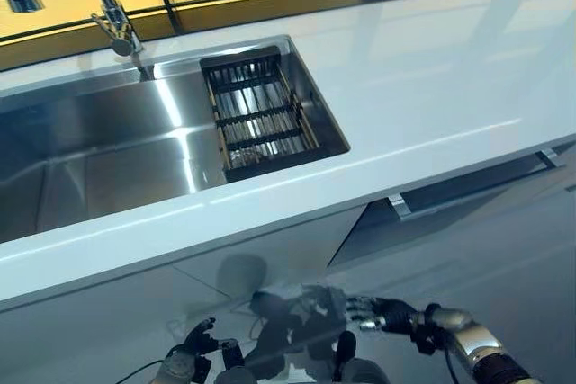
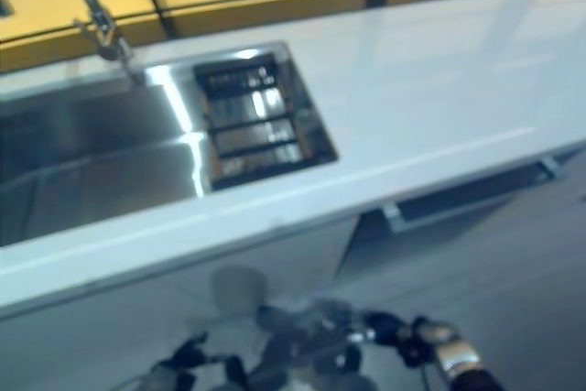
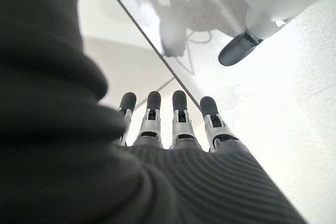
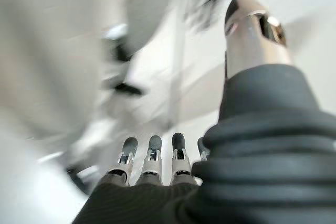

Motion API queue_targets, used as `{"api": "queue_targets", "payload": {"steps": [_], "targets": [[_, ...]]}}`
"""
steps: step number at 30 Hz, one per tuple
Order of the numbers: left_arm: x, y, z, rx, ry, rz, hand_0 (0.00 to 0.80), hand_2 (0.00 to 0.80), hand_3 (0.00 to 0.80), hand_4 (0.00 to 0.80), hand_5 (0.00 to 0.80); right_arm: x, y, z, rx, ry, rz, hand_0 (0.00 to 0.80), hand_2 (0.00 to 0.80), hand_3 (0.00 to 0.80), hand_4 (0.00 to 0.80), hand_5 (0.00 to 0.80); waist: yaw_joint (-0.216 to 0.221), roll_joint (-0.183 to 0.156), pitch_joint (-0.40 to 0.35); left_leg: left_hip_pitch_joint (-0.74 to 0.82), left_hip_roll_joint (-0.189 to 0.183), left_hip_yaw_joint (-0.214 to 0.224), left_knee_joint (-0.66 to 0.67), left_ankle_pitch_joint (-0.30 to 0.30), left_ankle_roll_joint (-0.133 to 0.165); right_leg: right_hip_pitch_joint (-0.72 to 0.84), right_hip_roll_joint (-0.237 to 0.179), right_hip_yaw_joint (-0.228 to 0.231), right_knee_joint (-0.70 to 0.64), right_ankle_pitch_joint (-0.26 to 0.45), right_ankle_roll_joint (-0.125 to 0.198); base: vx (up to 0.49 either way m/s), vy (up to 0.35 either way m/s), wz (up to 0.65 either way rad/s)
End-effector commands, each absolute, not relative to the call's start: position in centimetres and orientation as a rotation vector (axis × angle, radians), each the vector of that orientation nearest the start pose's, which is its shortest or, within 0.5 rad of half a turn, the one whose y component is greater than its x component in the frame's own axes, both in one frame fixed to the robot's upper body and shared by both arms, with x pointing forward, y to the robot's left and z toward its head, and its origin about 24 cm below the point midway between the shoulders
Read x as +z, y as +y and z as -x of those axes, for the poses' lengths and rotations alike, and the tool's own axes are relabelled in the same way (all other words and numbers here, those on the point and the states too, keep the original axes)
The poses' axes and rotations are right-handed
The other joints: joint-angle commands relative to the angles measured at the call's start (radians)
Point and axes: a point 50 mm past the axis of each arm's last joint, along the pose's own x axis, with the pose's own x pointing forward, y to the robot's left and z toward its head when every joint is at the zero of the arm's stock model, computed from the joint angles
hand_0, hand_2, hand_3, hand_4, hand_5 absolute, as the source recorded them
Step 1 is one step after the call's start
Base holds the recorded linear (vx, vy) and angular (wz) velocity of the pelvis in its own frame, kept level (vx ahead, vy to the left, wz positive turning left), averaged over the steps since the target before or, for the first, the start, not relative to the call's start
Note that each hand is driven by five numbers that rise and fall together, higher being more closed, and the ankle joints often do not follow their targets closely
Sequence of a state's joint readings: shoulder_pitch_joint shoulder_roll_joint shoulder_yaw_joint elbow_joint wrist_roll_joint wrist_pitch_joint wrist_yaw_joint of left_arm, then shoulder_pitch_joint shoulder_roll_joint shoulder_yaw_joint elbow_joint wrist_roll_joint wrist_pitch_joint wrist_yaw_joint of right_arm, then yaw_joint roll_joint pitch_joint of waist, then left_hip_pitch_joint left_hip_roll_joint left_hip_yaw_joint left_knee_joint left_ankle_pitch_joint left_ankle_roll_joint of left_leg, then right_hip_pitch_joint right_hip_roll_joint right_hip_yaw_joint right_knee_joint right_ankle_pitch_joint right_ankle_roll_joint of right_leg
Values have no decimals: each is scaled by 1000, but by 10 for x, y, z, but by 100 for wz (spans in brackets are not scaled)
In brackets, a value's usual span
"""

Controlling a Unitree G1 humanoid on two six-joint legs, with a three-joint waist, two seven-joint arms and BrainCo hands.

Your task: Take plates into dishwasher

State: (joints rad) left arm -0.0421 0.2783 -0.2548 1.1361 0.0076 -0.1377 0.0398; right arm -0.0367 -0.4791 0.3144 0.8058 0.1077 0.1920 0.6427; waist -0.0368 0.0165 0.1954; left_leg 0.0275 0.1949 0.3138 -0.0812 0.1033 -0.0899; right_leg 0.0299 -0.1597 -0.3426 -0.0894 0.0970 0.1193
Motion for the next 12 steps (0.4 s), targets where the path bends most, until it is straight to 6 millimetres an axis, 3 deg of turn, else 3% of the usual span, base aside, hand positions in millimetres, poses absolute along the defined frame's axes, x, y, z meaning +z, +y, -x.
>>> {"api": "queue_targets", "payload": {"steps": [1,5,12], "targets": [[-140,237,-148,-15,975,-437,0,0,0,0,0,-121,-236,-162,499,1093,256,0,0,0,0,0,26,-42,-5,8,-15,-9,-6,16,-42,29,42,12,50,-84,-58,20,-15,19],[-141,230,-150,-34,1003,-425,0,0,0,0,0,-132,-250,-155,319,1162,406,0,0,0,0,0,61,-23,-15,11,-30,-59,-6,12,-33,45,43,7,67,-104,-66,-1,-27,23],[-145,226,-142,-78,1043,-444,0,0,0,0,0,-138,-257,-146,206,1216,504,0,0,0,0,0,111,-2,-24,8,-46,-148,31,6,-24,74,38,1,103,-129,-85,-48,-46,31]]}}
